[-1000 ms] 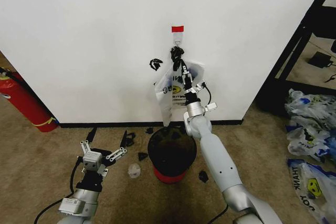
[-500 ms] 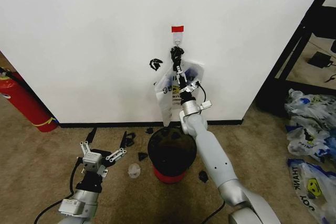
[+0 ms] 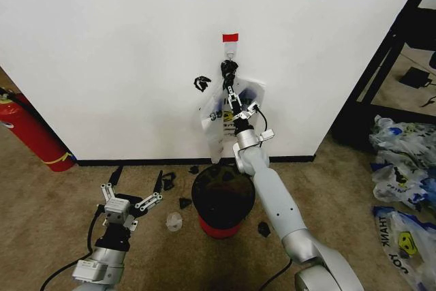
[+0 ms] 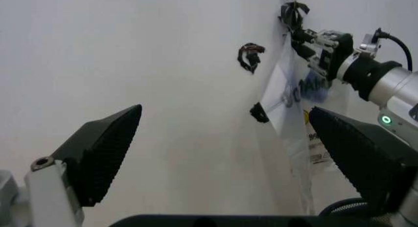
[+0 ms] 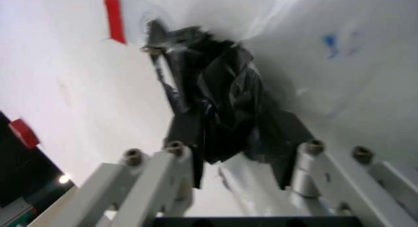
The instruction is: Pick up the garbage bag from the wall and place it over the trash bin.
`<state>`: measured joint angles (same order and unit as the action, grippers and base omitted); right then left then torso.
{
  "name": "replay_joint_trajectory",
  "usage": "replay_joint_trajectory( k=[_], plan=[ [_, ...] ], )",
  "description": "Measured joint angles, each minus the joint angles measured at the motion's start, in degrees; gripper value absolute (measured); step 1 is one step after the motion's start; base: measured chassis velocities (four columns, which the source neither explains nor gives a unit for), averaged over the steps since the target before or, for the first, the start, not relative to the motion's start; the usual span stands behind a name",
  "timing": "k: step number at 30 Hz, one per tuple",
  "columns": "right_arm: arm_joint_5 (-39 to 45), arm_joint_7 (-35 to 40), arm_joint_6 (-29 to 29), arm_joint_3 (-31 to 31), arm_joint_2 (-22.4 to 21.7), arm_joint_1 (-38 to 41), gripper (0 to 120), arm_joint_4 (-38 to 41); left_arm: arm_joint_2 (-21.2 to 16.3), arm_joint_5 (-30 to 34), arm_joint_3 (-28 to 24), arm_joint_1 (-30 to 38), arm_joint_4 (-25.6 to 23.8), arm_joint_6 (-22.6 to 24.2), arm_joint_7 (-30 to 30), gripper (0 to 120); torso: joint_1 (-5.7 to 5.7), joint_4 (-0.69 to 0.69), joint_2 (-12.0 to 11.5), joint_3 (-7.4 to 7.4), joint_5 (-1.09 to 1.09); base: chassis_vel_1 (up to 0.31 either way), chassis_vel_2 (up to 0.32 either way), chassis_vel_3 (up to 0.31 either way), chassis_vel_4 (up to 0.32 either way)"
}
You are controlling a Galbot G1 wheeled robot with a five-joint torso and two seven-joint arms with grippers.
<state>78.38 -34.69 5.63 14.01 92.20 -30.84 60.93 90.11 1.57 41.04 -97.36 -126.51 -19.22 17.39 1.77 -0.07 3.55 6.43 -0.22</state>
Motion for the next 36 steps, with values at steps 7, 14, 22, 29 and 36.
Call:
replay_joint_trajectory(
  k=[7,14,22,29,36],
  plan=[
    [-1.4,-0.4,0.3,-0.2,0.0,-0.8,1,1.2,0.1,-0.2,-0.3,0.1,0.0,0.0,0.1,100,0.00,-0.01,0.0,0.00,0.00,0.000,0.000,0.000,0.000],
    [-2.0,-0.4,0.8,0.4,-0.6,-1.0,0,1.3,0.1,-0.4,-0.6,0.2,0.6,-0.5,0.1,100,0.00,-0.01,0.0,0.00,0.00,0.000,0.000,0.000,0.000],
    [-5.0,-1.7,1.6,-2.0,-4.2,-5.7,0,4.2,0.1,-0.4,-0.9,0.8,1.4,-0.8,0.1,100,0.00,-0.01,0.0,0.00,0.00,0.000,0.000,0.000,0.000],
    [-8.7,-3.8,2.0,-2.9,-7.7,-14.6,0,8.9,0.2,-0.4,-1.5,1.0,1.6,-1.0,0.1,100,0.00,0.00,0.0,0.00,0.01,0.000,0.000,0.000,0.000],
    [-10.0,-5.8,2.9,-1.9,-10.9,-24.2,0,14.2,0.1,0.0,-1.4,0.7,1.4,-1.8,0.1,100,0.00,-0.02,0.0,-0.01,0.01,0.000,0.000,0.000,0.000]
  ],
)
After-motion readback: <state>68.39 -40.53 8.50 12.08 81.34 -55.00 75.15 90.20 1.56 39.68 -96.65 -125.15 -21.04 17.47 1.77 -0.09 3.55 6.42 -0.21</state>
